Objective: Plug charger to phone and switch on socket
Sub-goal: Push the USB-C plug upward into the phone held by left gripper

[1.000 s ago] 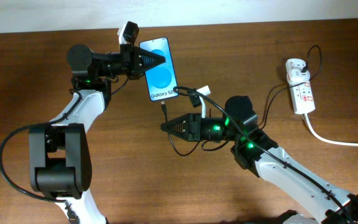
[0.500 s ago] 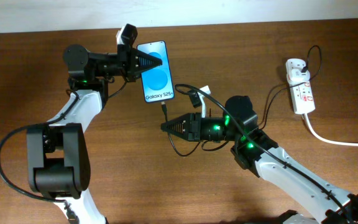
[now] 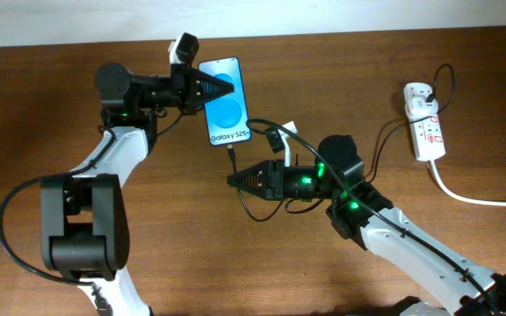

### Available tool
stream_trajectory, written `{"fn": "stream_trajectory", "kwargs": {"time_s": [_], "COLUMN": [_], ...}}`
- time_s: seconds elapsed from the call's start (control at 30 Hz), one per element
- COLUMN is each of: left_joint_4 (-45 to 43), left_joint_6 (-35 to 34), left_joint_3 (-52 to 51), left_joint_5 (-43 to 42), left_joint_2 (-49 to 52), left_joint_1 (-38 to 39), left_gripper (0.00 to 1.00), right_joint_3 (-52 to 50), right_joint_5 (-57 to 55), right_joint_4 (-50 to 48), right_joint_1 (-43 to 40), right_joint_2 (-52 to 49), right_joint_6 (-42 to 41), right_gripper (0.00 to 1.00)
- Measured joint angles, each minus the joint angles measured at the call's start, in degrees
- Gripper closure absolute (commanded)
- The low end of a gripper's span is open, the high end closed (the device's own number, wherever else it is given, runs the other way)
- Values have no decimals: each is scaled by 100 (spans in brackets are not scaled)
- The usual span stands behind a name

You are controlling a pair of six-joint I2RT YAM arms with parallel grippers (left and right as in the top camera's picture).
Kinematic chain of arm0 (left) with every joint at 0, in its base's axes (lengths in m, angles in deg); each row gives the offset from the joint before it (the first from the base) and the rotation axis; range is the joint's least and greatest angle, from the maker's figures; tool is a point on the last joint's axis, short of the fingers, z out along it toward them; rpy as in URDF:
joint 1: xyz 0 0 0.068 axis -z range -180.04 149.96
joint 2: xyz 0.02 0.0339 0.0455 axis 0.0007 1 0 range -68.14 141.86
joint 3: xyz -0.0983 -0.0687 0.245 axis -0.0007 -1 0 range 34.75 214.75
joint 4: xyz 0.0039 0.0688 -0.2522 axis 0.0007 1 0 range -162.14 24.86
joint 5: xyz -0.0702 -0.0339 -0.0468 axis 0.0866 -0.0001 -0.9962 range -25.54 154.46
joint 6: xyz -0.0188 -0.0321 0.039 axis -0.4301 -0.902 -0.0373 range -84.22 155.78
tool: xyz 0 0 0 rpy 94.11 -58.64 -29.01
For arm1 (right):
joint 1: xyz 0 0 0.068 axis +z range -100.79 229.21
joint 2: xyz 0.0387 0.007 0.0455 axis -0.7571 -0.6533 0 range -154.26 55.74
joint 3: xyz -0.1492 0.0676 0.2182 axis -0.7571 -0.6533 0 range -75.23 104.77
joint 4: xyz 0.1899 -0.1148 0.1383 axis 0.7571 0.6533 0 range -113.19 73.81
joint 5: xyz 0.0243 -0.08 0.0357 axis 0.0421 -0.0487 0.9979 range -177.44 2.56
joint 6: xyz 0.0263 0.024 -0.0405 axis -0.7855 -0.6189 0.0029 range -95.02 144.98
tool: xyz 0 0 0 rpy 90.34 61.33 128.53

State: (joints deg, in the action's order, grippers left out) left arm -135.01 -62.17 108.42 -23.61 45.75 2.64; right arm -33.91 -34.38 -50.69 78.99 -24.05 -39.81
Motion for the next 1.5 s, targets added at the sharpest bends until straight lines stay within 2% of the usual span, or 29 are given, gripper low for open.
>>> {"fn": "stream_trajectory", "kwargs": {"time_s": [0.13, 1.1, 1.23, 1.5], "left_joint_4": [0, 0, 0, 0], "left_joint_6": [46, 46, 46, 46], "left_joint_3": [0, 0, 0, 0], "left_joint_5": [0, 107, 83, 61], "left_joint_2": [0, 0, 0, 0], "left_joint_1": [-225, -39, -39, -39], "left_gripper": [100, 100, 100, 100], "right_joint_3": [0, 0, 0, 2], "right_joint_5": [0, -22, -22, -68], "right_joint_4": [0, -20, -254, -37], "right_joint_1": [0, 0, 0, 0], "right_joint_2": [0, 0, 0, 0], "right_joint_6": [-2, -232, -227, -234], "right_gripper": [96, 96, 96, 96]}}
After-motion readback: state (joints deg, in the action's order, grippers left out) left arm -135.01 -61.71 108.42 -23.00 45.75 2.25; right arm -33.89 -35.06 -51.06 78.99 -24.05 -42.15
